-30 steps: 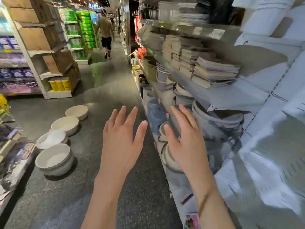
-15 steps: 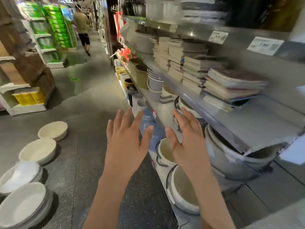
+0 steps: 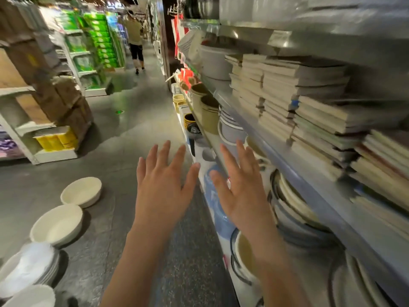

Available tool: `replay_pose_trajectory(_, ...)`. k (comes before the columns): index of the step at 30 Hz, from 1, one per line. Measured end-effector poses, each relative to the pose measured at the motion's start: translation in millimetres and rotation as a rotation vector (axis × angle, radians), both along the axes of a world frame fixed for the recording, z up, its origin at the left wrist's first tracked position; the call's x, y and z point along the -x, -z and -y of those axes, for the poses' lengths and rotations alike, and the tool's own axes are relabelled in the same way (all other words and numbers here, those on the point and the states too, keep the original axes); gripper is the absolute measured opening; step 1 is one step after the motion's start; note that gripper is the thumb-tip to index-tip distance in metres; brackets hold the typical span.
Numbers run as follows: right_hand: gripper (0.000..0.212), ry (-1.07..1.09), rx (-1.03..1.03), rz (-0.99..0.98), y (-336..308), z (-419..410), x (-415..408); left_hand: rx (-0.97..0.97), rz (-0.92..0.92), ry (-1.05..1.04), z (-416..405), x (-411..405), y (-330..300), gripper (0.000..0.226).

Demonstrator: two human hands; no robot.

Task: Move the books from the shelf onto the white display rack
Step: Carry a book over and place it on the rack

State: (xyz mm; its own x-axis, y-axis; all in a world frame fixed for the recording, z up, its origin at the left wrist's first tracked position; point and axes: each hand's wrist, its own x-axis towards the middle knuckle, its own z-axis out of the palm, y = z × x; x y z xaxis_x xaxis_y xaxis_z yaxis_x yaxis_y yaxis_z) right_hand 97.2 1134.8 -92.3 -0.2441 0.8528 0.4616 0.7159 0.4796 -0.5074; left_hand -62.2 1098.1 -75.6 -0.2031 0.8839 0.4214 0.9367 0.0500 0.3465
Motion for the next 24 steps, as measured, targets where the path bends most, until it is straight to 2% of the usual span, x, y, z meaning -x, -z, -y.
replay_pose_trajectory(10, 0.067, 0.008, 0.055, 0.017, -4.0, -173.1, 46.4, 0.032, 0.06, -0.061, -160.0, 50.0, 0.4, 0.08)
replay_pose_trajectory(21, 0.072, 0.252, 0.116, 0.002, -2.9, -347.2, 113.7, 0.035, 0.076, 0.179, -368.3, 120.8, 9.5, 0.08)
replay_pose_trajectory(24, 0.073, 0.333, 0.08, -0.026, -10.1, -398.6, 139.8, 0.041, 0.08, 0.25, -429.0, 146.8, 1.1, 0.084)
